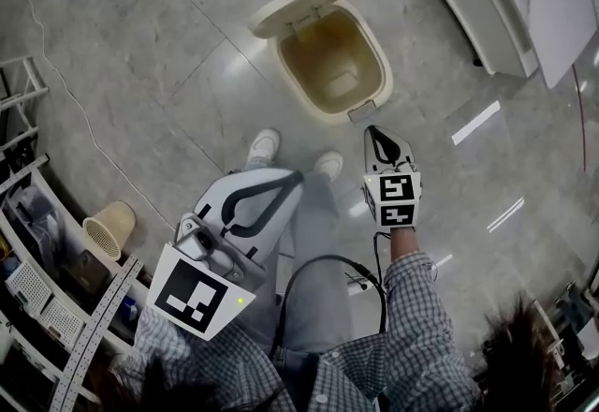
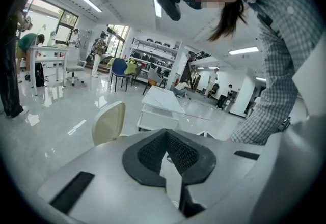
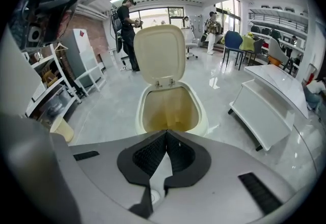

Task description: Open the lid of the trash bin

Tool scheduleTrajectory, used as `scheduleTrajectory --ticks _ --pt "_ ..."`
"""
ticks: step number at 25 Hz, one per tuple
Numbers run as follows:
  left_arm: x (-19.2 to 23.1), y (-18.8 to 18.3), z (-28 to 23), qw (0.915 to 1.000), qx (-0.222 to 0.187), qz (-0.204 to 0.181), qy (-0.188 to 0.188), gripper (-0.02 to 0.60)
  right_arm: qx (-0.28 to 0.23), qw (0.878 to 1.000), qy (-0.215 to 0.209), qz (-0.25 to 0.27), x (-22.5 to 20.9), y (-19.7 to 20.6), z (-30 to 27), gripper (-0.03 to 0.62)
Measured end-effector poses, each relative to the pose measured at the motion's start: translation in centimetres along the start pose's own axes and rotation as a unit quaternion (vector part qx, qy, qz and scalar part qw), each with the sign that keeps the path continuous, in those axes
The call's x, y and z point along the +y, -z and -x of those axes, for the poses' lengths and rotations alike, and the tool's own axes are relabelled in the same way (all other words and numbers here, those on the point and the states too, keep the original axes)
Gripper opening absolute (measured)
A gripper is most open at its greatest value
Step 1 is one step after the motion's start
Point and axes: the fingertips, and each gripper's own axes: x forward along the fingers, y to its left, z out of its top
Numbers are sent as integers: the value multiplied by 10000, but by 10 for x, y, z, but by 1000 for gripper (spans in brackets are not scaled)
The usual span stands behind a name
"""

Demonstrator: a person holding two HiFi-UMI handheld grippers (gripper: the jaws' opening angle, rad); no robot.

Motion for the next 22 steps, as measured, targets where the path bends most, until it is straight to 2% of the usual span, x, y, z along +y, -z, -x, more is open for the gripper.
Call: scheduleTrajectory --ticks 6,12,22 --pt "6 -20 28 9996 18 210 -192 5 -342 9991 203 -171 -2 -34 44 20" --pt "4 -68 51 9992 -315 75 -250 5 -629 9974 281 -200 7 -78 93 20" --pt "-18 -132 84 9984 -550 -1 -119 5 -1124 9900 697 -499 -4 -134 184 20"
